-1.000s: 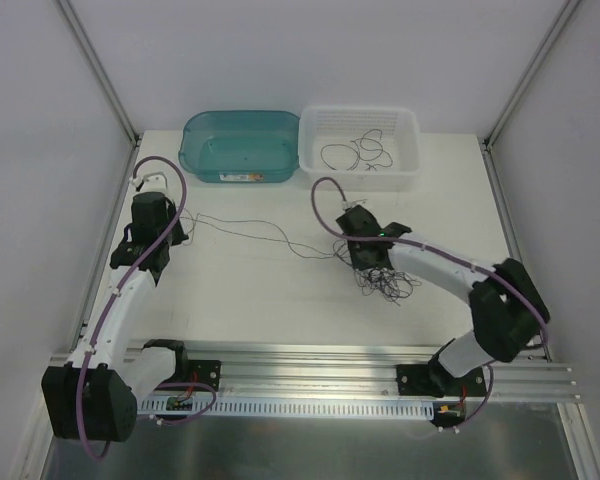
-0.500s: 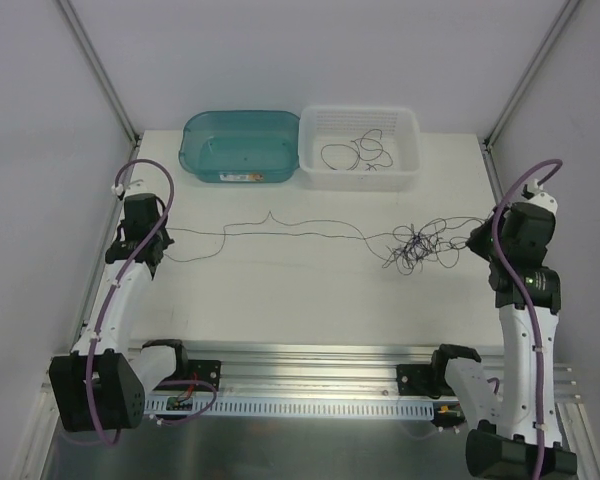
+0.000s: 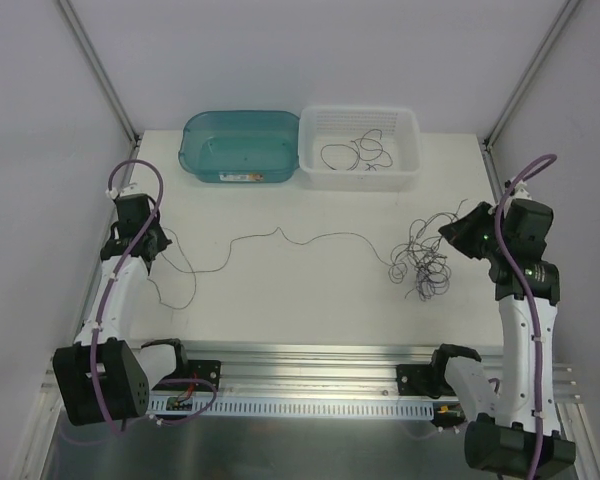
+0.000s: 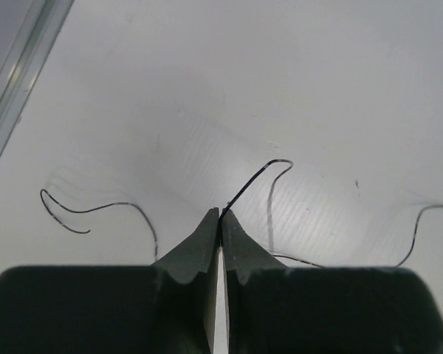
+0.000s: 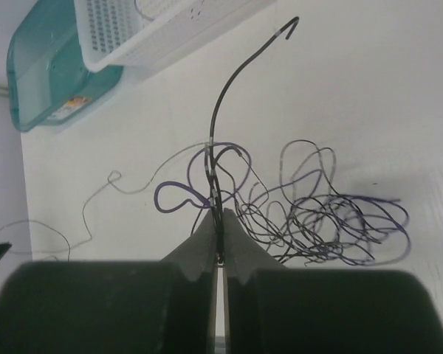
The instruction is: Untangle the cables
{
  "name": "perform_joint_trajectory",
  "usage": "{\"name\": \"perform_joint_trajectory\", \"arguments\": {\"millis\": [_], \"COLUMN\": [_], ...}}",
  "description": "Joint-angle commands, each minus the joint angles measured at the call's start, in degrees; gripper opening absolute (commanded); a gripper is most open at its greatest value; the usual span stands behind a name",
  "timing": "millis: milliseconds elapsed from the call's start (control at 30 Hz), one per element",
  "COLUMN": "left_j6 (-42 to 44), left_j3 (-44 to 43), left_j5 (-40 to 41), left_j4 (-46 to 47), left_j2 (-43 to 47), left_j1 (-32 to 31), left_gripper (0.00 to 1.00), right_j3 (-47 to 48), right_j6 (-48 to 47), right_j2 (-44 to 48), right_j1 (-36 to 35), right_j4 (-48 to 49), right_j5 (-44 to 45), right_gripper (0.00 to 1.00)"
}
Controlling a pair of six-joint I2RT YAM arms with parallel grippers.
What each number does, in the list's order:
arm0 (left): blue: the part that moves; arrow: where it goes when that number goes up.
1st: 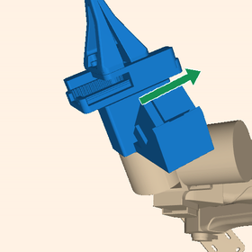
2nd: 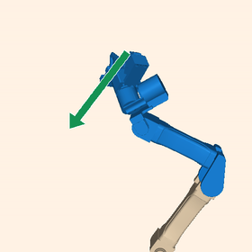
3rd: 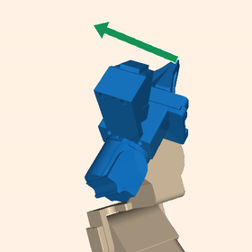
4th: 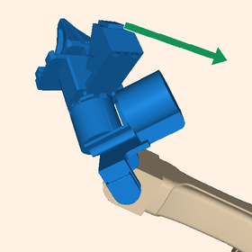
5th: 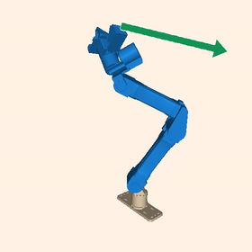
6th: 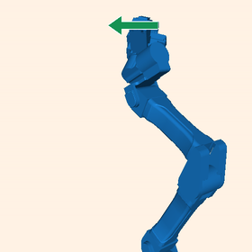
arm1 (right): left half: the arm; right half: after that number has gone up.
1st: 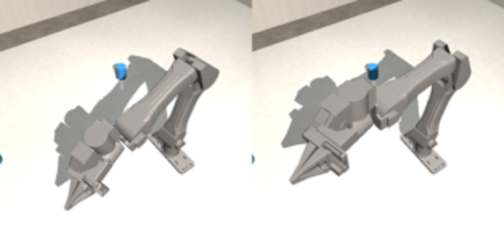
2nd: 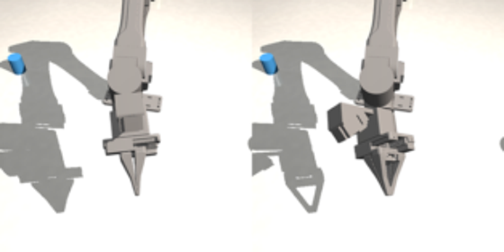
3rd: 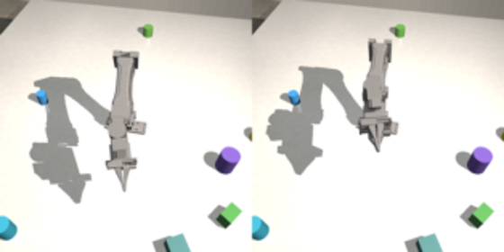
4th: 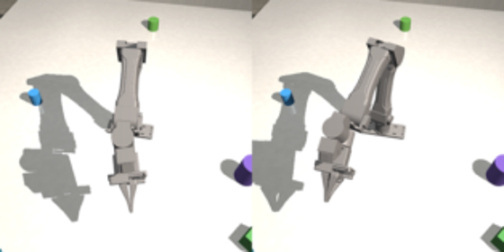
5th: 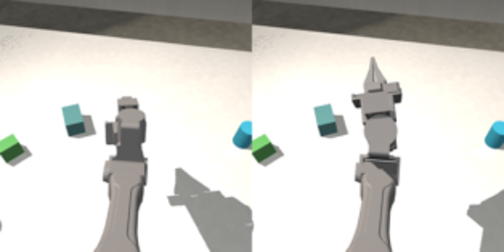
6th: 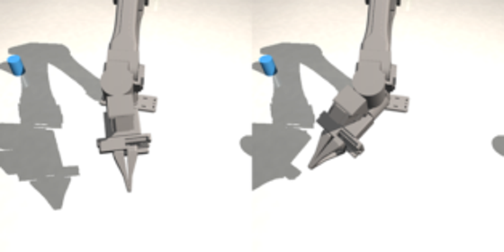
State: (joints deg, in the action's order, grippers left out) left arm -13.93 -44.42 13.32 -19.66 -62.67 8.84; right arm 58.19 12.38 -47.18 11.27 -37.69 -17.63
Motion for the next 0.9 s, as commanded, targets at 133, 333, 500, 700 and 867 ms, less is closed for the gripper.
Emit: {"name": "perform_joint_trajectory", "arguments": {"millis": [133, 333, 500, 700, 867], "left_j6": [5.04, 9.26, 2.54, -21.73, -28.25], "left_j3": [-1.98, -0.84, 0.38, 1.28, -5.83], "left_j5": [-13.22, -18.76, -27.64, -26.79, -20.45], "left_j4": [3.40, 5.69, 5.68, 8.14, 8.50], "left_j2": [0.89, 3.79, 4.40, 0.63, -10.41], "left_j1": [-4.35, -13.47, -18.33, -31.66, -43.19], "left_gripper": [0.30, 0.91, 0.99, 0.99, 0.99], "right_j3": [-0.45, -1.33, -2.99, -5.20, -5.20], "right_j6": [-1.84, -2.62, -3.07, -4.82, -6.58], "right_j2": [-2.74, -4.06, -3.98, -2.57, -1.34], "right_j1": [-11.16, -19.51, -22.60, -24.98, -27.17], "right_j4": [2.01, 1.75, 0.78, 2.27, 0.70], "right_j5": [-2.15, 1.80, 6.72, 6.38, 9.18], "right_gripper": [0.01, 0.01, 0.01, 0.01, 0.01]}}
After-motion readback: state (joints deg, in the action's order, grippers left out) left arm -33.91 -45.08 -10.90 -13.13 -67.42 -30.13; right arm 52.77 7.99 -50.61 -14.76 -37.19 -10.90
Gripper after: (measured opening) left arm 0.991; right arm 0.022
